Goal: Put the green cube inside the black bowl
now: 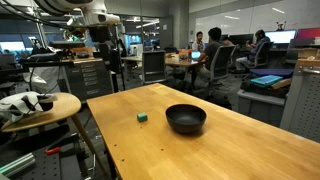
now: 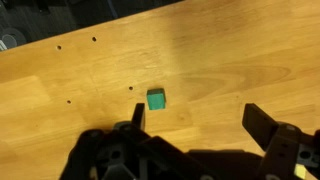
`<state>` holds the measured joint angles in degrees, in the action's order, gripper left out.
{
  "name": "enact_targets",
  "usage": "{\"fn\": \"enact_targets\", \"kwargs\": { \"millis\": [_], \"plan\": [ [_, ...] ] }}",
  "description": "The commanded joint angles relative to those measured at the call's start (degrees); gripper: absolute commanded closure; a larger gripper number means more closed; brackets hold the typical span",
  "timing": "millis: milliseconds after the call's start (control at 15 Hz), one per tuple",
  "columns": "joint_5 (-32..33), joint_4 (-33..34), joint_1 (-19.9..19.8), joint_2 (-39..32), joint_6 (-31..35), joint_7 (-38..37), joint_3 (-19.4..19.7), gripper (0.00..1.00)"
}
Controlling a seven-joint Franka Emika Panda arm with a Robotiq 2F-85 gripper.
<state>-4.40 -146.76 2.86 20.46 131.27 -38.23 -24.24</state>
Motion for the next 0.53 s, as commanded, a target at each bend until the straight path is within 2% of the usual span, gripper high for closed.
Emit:
{"fn": "enact_targets", "kwargs": {
  "millis": [0,467],
  "plan": [
    [1.04,0.13,2.12,-0.27,-0.06,-0.75,2.14,0.0],
    [3.3,0.58,1.09,-1.77,1.31,-1.05,2.84,0.0]
  ]
}}
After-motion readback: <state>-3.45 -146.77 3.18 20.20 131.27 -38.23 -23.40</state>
